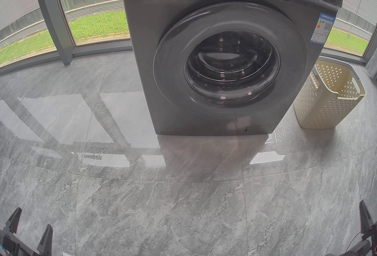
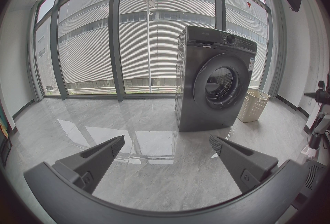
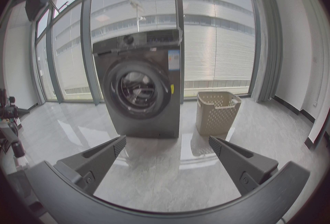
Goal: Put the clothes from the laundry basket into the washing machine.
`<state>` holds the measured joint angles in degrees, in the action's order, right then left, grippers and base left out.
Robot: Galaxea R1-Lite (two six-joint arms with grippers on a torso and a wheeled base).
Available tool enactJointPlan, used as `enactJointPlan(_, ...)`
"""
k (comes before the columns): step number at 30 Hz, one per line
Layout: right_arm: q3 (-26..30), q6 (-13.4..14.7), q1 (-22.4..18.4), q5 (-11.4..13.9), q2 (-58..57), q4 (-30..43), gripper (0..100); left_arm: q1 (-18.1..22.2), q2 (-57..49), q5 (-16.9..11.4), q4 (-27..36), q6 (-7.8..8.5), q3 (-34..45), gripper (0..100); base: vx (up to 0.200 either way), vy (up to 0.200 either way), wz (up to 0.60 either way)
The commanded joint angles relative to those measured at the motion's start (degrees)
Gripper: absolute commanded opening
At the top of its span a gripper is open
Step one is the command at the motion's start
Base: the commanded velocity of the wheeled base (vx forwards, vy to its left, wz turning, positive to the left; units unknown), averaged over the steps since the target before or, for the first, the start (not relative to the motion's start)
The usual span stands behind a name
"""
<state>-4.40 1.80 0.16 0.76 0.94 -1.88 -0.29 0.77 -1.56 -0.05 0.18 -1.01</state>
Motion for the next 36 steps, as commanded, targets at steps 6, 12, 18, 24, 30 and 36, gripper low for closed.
enactJointPlan(6, -13.0, 2.6, 2.8, 9.4, 31.8, -5.7, 100, 0.0, -0.5, 0.0, 0.0, 0.17, 1.0, 100, 0.000, -0.200, 0.00)
enactJointPlan(12, -18.3, 7.2, 17.9, 11.2, 63.2, -26.7, 100, 0.0, -0.5, -0.1, 0.0, 0.17, 1.0, 100, 0.000, -0.100, 0.00)
enactJointPlan(18, -23.9, 13.9, 27.4, 5.5, 77.6, -32.0, 100, 0.1, -0.5, 0.0, 0.0, 0.26, 1.0, 100, 0.000, 0.000, 0.00)
enactJointPlan(24, -26.5, 14.3, 30.6, 4.7, 80.5, -32.7, 100, 0.1, -0.5, 0.1, 0.0, 0.26, 1.0, 100, 0.000, -0.100, 0.00)
enactJointPlan(30, -29.9, 14.5, 31.1, 3.9, 83.3, -32.8, 100, 0.0, -0.5, 0.1, 0.0, 0.26, 1.0, 100, 0.000, -0.100, 0.00)
enactJointPlan(36, -35.4, 14.9, 31.4, 3.9, 87.4, -32.9, 100, 0.0, -0.5, 0.1, -0.1, 0.26, 1.0, 100, 0.100, 0.000, 0.00)
